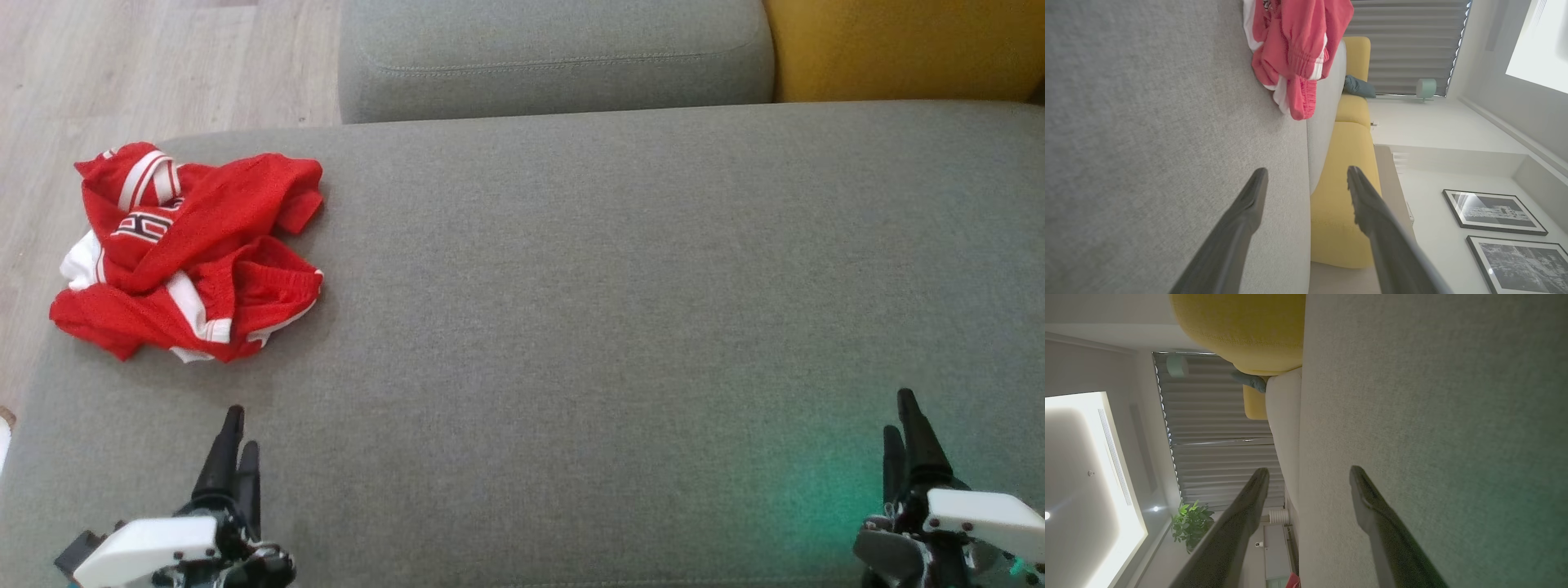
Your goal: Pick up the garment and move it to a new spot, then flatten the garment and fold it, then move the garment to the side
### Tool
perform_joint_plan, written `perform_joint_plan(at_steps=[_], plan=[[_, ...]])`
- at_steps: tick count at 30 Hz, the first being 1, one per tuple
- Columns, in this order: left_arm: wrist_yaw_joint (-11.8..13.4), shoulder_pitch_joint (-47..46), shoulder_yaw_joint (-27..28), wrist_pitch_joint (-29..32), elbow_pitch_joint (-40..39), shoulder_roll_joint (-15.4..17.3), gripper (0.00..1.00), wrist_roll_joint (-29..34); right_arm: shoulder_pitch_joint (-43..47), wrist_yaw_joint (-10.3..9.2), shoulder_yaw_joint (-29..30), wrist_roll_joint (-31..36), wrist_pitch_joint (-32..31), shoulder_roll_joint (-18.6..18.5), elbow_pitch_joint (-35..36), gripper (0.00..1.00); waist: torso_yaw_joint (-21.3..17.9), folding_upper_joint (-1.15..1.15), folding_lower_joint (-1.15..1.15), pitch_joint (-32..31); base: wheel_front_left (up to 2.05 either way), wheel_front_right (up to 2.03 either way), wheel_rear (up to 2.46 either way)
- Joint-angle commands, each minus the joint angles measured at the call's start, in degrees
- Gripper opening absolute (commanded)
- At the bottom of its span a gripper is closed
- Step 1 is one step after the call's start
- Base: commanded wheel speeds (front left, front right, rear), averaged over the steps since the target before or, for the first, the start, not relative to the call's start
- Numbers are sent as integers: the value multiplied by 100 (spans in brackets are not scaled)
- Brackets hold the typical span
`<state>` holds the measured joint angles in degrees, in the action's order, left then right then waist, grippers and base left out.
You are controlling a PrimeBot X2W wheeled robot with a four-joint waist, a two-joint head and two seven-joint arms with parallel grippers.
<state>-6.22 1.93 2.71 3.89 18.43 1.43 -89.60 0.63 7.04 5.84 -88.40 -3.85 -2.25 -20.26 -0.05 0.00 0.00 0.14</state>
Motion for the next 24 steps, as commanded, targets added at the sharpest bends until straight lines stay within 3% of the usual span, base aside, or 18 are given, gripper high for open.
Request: perform_joint_plan(at_steps=[1,24], plan=[[19,-230,12,-66,-275,55,100,146,-237,6,-53,167,74,-16,260,100,1,0,0,-3,0,0,0],[197,-256,-302,-440,-839,74,100,1863,-235,14,-437,2031,446,-25,818,100,29,0,0,-47,0,0,0]])
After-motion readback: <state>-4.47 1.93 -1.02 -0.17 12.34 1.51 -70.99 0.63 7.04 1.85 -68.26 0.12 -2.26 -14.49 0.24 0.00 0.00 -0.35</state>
